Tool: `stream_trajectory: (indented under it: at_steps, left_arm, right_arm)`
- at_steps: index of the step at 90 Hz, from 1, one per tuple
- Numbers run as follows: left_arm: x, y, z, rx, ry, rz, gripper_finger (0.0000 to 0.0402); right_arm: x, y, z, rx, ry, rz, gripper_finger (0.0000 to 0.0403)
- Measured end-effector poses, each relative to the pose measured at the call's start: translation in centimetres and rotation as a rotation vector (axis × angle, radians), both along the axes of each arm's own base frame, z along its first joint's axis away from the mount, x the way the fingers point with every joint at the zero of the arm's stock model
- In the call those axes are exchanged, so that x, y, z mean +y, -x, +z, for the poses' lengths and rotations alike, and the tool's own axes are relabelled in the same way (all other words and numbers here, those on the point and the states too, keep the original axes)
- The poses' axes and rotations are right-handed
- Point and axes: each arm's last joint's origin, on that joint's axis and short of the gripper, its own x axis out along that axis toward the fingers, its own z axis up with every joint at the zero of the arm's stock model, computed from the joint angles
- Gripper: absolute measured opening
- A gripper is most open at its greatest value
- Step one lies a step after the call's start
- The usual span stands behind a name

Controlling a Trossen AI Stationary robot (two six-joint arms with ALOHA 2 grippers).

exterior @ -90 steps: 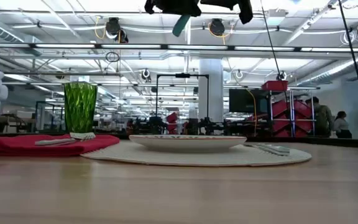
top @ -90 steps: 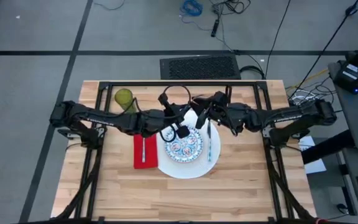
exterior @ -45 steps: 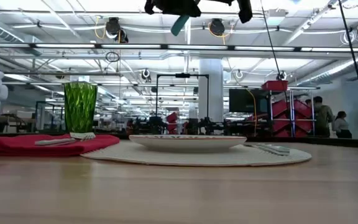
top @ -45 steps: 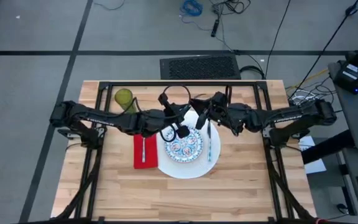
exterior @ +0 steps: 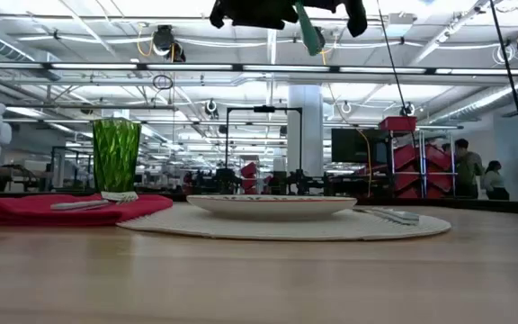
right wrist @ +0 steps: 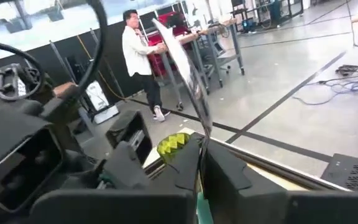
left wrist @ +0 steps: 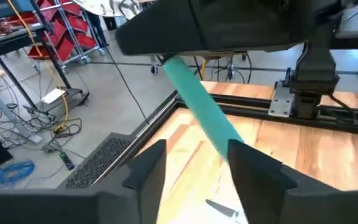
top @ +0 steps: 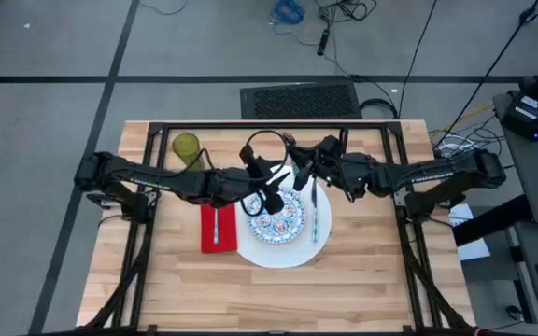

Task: Set table place
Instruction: Put the light green spoon between the white table knife and blue patterned plate on the white tablemat

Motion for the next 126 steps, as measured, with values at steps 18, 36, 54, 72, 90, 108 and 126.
stream_trajectory:
  at_steps: [18,36,54,72,90,108,126]
  left_arm:
    - [0.1,0.4,-1.0,0.12,-0.027,0.002,0.019]
    - [0.2,2.6,0.5,0.12,0.044,0.048,0.0189]
    - [1.0,4.6,2.6,0.063,0.049,0.079,0.0189]
    - [1.4,5.2,2.8,0.059,0.097,0.111,0.0189]
    - [1.4,5.5,2.1,0.113,0.102,0.115,0.0189]
    - [1.4,5.5,1.3,0.119,0.133,0.128,0.0189]
    - [1.4,5.4,1.2,0.123,0.132,0.131,0.0189]
  right_arm:
    - [0.0,0.9,0.4,0.015,-0.015,0.009,0.0]
    - [-1.1,4.3,0.8,0.037,-0.284,0.026,0.0]
    - [-1.4,8.1,-1.3,0.086,-0.532,-0.002,0.0]
    - [-0.1,9.9,-8.2,0.04,-0.752,-0.046,0.0]
    - [1.4,11.3,-14.8,0.011,-0.952,-0.128,0.0]
    - [1.6,12.1,-17.9,0.018,-1.074,-0.233,0.0]
    - [1.6,11.6,-19.4,0.053,-1.143,-0.317,0.0]
